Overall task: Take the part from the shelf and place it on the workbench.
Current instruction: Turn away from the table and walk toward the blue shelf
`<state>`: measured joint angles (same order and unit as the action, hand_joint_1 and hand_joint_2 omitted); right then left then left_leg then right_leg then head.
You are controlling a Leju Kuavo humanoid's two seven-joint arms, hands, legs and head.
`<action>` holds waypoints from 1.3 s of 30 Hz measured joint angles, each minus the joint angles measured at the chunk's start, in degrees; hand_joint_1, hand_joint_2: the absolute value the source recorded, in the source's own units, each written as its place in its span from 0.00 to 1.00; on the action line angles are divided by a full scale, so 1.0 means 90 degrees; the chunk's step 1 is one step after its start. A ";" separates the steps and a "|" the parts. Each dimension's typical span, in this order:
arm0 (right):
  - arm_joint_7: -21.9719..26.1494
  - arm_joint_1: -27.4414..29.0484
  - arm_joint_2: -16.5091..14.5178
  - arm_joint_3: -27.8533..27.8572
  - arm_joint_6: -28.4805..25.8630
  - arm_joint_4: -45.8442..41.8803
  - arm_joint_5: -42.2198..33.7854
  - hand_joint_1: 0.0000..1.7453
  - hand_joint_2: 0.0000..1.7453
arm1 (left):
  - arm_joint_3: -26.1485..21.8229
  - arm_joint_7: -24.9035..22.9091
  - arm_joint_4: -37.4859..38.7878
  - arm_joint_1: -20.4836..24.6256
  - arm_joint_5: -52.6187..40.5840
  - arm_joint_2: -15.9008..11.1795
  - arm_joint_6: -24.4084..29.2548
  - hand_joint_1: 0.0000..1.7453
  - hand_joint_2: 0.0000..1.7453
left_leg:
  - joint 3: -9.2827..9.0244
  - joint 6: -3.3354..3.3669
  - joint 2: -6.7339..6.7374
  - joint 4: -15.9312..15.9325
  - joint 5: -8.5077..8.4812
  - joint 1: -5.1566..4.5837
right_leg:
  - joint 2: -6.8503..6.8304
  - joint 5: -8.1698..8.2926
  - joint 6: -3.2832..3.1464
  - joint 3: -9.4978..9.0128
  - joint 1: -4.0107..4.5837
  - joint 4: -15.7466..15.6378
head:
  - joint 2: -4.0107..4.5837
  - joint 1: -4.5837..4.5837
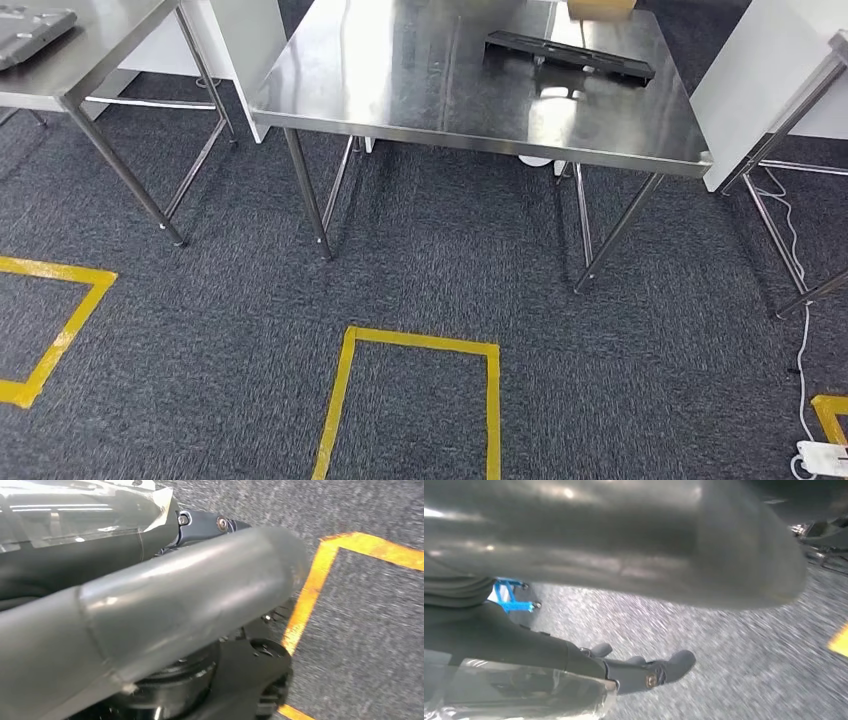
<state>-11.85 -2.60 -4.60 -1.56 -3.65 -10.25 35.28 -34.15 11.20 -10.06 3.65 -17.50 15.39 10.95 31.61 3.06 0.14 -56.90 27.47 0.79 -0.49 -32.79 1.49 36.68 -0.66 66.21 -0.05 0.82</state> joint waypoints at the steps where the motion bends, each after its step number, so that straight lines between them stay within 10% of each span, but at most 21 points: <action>1: 0.0000 0.0004 0.0000 0.0000 -0.0019 0.0000 -0.0010 0.00 0.00 | 0.0002 -0.0001 0.0001 -0.0002 -0.0015 0.0000 -0.0012 0.00 0.00 | 0.0099 0.0017 0.0011 -0.0003 -0.0082 -0.0011 | 0.0010 -0.0203 -0.0002 0.0065 -0.0005 0.0378 | 0.0000 0.0007; 3: 0.0000 0.0008 0.0007 0.0001 -0.0052 0.0000 -0.0040 0.00 0.00 | 0.0015 -0.0001 0.0001 -0.0004 -0.0054 0.0000 -0.0036 0.00 0.00 | 0.0306 0.0009 0.0040 -0.0011 -0.0254 -0.0025 | 0.0018 -0.0214 0.0096 -0.0018 -0.0009 0.0784 | 0.0001 0.0008; 6: 0.0000 0.0001 0.0024 0.0005 -0.0086 -0.0001 -0.0086 0.00 0.00 | 0.0075 -0.0001 0.0001 -0.0002 -0.0109 0.0000 -0.0080 0.00 0.00 | 0.0553 -0.0051 0.0060 -0.0024 -0.0508 -0.0036 | 0.0023 0.0180 0.0231 -0.0873 -0.0013 -0.0117 | 0.0000 0.0010; 8: 0.0000 0.0000 0.0028 0.0013 -0.0093 -0.0001 -0.0097 0.00 0.00 | 0.0108 -0.0001 0.0001 0.0000 -0.0119 0.0005 -0.0088 0.00 0.00 | 0.0650 -0.0117 0.0067 -0.0024 -0.0671 -0.0054 | 0.0039 0.0097 0.0166 -0.1487 0.0026 -0.1082 | 0.0001 -0.0001; 10: 0.0000 0.0004 0.0027 0.0021 -0.0095 0.0000 -0.0101 0.00 0.00 | 0.0121 -0.0001 0.0000 -0.0001 -0.0122 0.0009 -0.0091 0.00 0.00 | 0.0679 -0.0181 0.0079 0.0008 -0.0822 -0.0060 | 0.0054 0.0021 0.0073 -0.1623 0.0076 -0.1452 | 0.0001 -0.0013; 12: 0.0000 0.0006 0.0023 0.0027 -0.0095 0.0004 -0.0105 0.00 0.00 | 0.0127 -0.0001 0.0001 -0.0011 -0.0124 0.0007 -0.0094 0.00 0.00 | 0.0734 -0.0248 0.0060 -0.0048 -0.0739 -0.0032 | 0.0033 0.0128 -0.0052 -0.1507 0.0014 -0.1420 | 0.0001 -0.0022; 17: -0.0002 0.0011 0.0031 0.0033 -0.0095 0.0007 -0.0107 0.00 0.00 | 0.0147 -0.0005 0.0002 -0.0026 -0.0125 -0.0007 -0.0095 0.00 0.00 | 0.1002 -0.0377 0.0008 -0.1730 0.0660 0.0008 | -0.0046 0.0527 -0.0266 -0.1086 -0.0004 -0.1385 | 0.0001 -0.0075; 19: -0.0002 0.0008 0.0030 0.0035 -0.0095 0.0007 -0.0107 0.00 0.00 | 0.0153 -0.0005 0.0001 -0.0023 -0.0125 -0.0011 -0.0095 0.00 0.00 | 0.0797 -0.0403 -0.0001 -0.1935 0.0461 0.0036 | -0.0059 0.0655 -0.0224 -0.0878 -0.0004 -0.1309 | 0.0001 -0.0077; 21: -0.0002 0.0007 0.0032 0.0035 -0.0095 0.0007 -0.0107 0.00 0.00 | 0.0156 -0.0005 0.0001 -0.0013 -0.0126 -0.0012 -0.0095 0.00 0.00 | 0.0167 -0.0419 -0.0006 -0.1289 0.0210 0.0084 | -0.0056 0.0745 -0.0159 -0.0657 -0.0010 -0.1171 | 0.0001 -0.0082; 24: -0.0002 0.0004 0.0033 0.0035 -0.0097 0.0005 -0.0107 0.00 0.00 | 0.0161 -0.0005 0.0001 0.0010 -0.0127 -0.0005 -0.0098 0.00 0.00 | -0.0591 -0.0391 -0.0047 -0.0176 0.0394 0.0075 | -0.0057 0.0859 -0.0022 -0.0407 0.0022 -0.0977 | 0.0001 -0.0089; 27: -0.0002 0.0007 0.0033 0.0036 -0.0097 0.0009 -0.0107 0.00 0.00 | 0.0163 -0.0005 0.0003 0.0005 -0.0127 -0.0002 -0.0102 0.00 0.00 | -0.0471 -0.0209 -0.0028 -0.0025 0.0339 0.0025 | -0.0046 0.0920 0.0113 -0.0264 0.0021 -0.0909 | 0.0001 -0.0091; 30: -0.0002 0.0023 0.0026 0.0038 -0.0097 0.0012 -0.0107 0.00 0.00 | 0.0163 -0.0005 0.0004 0.0000 -0.0126 -0.0002 -0.0101 0.00 0.00 | -0.0181 -0.0010 0.0018 0.0001 0.0094 0.0001 | -0.0001 0.0214 0.0062 0.0031 -0.0021 -0.0203 | 0.0001 -0.0058; 33: -0.0002 0.0032 0.0021 0.0038 -0.0097 0.0012 -0.0107 0.00 0.00 | 0.0163 -0.0005 0.0003 -0.0001 -0.0126 -0.0002 -0.0102 0.00 0.00 | 0.0144 -0.0003 0.0055 -0.0012 -0.0168 -0.0021 | 0.0014 -0.0210 0.0159 0.0153 -0.0028 0.0810 | 0.0001 -0.0038; 36: -0.0002 0.0028 0.0033 0.0038 -0.0097 0.0012 -0.0107 0.00 0.00 | 0.0163 -0.0005 0.0002 0.0002 -0.0126 -0.0002 -0.0103 0.00 0.00 | 0.0432 -0.0060 0.0076 -0.0041 -0.0431 -0.0025 | 0.0026 0.0235 0.0351 -0.0556 -0.0034 0.0297 | 0.0001 -0.0040; 39: -0.0002 0.0003 0.0035 0.0038 -0.0097 0.0010 -0.0107 0.00 0.00 | 0.0163 -0.0005 0.0001 0.0010 -0.0126 -0.0001 -0.0104 0.00 0.00 | 0.0565 -0.0163 0.0077 -0.0057 -0.0650 -0.0056 | 0.0048 0.0071 0.0200 -0.1554 0.0027 -0.1173 | 0.0001 -0.0047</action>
<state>-11.87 -2.57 -4.29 -1.22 -4.52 -10.16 34.32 -32.68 11.15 -10.05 3.74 -18.63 15.38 10.01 36.69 1.60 0.83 -57.41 21.63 0.29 -0.06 -32.14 3.30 22.70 -0.42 55.65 -0.05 0.39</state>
